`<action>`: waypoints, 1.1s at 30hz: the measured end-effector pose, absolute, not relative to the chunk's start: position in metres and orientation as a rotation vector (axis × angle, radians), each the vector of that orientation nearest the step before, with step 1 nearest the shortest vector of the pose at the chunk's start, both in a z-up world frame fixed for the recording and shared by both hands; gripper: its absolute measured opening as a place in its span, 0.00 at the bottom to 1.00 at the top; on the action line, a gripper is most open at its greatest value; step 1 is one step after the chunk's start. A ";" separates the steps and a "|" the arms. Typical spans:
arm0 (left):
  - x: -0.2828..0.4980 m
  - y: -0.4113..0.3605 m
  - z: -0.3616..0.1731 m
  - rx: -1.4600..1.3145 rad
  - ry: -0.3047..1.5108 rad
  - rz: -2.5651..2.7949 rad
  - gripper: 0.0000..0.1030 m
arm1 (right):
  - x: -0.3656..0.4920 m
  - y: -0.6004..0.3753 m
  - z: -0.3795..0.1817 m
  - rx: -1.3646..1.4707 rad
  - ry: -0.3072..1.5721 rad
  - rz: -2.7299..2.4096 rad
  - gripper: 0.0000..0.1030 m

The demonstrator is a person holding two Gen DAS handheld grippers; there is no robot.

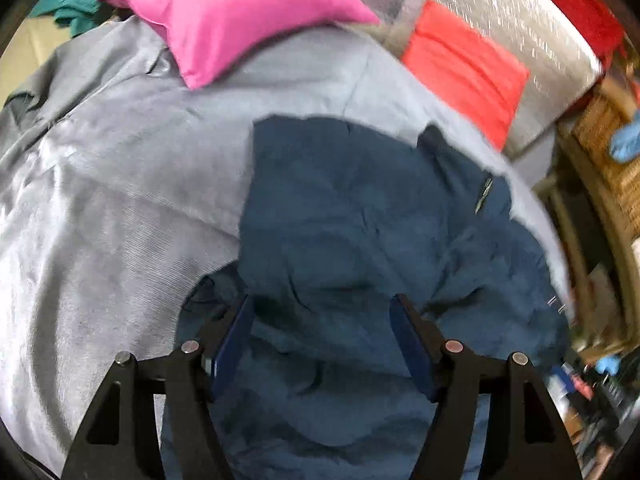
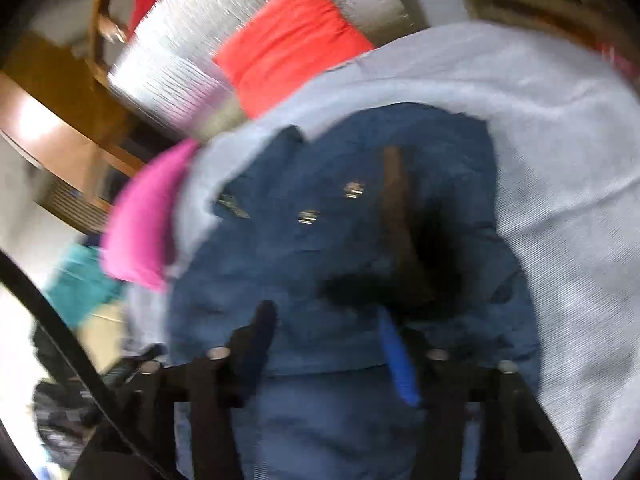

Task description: Fold large clothes

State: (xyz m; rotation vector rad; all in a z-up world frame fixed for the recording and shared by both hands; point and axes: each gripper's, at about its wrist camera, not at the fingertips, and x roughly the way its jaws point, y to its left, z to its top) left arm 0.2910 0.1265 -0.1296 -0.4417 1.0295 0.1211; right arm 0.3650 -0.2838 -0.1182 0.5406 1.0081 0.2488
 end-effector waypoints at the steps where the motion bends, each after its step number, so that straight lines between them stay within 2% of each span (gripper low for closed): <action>1: 0.296 0.122 -0.136 -0.406 1.047 0.152 0.67 | 0.370 -0.286 -0.121 0.528 1.021 0.208 0.26; 2: 0.296 0.122 -0.140 -0.398 1.049 0.162 0.61 | 0.372 -0.292 -0.124 0.540 1.022 0.194 0.16; 4: 0.301 0.118 -0.144 -0.375 1.044 0.182 0.53 | 0.374 -0.302 -0.129 0.572 1.025 0.173 0.06; 7: 0.294 0.119 -0.139 -0.436 1.058 0.129 0.47 | 0.365 -0.312 -0.125 0.622 1.027 0.223 0.04; 10: 0.279 0.125 -0.132 -0.590 1.060 0.026 0.50 | 0.352 -0.315 -0.114 0.636 0.987 0.290 0.08; 11: 0.278 0.124 -0.131 -0.615 1.055 0.007 0.57 | 0.348 -0.315 -0.111 0.635 0.979 0.286 0.26; 12: 0.279 0.122 -0.130 -0.619 1.049 -0.006 0.62 | 0.346 -0.316 -0.112 0.648 0.976 0.288 0.62; 13: 0.282 0.117 -0.132 -0.600 1.053 -0.009 0.68 | 0.342 -0.316 -0.115 0.678 0.971 0.293 0.76; 14: 0.280 0.113 -0.133 -0.598 1.057 -0.010 0.68 | 0.340 -0.316 -0.119 0.716 0.964 0.298 0.78; 17: 0.283 0.100 -0.141 -0.604 1.072 -0.049 0.68 | 0.349 -0.302 -0.127 0.748 0.996 0.328 0.69; 19: 0.289 0.096 -0.149 -0.614 1.080 -0.059 0.68 | 0.354 -0.298 -0.139 0.785 1.026 0.340 0.57; 20: 0.292 0.096 -0.152 -0.631 1.084 -0.066 0.67 | 0.358 -0.299 -0.145 0.823 1.038 0.356 0.47; 24: 0.309 0.113 -0.167 -0.696 1.071 0.001 0.66 | 0.374 -0.313 -0.158 0.901 1.024 0.326 0.42; 25: 0.313 0.117 -0.170 -0.710 1.075 0.011 0.56 | 0.379 -0.318 -0.161 0.919 1.023 0.322 0.39; 26: 0.316 0.121 -0.174 -0.736 1.083 0.012 0.43 | 0.383 -0.321 -0.164 0.919 1.031 0.310 0.28; 27: 0.320 0.127 -0.178 -0.783 1.090 0.011 0.38 | 0.384 -0.324 -0.165 0.917 1.034 0.305 0.23; 28: 0.321 0.129 -0.178 -0.811 1.090 0.012 0.27 | 0.385 -0.325 -0.165 0.909 1.034 0.302 0.13; 29: 0.321 0.131 -0.174 -0.827 1.079 0.019 0.16 | 0.385 -0.323 -0.163 0.894 1.027 0.296 0.10; 31: 0.319 0.131 -0.150 -0.814 1.019 0.002 0.10 | 0.379 -0.319 -0.139 0.823 0.972 0.299 0.08; 33: 0.319 0.133 -0.127 -0.814 0.919 -0.059 0.10 | 0.375 -0.316 -0.113 0.783 0.900 0.310 0.07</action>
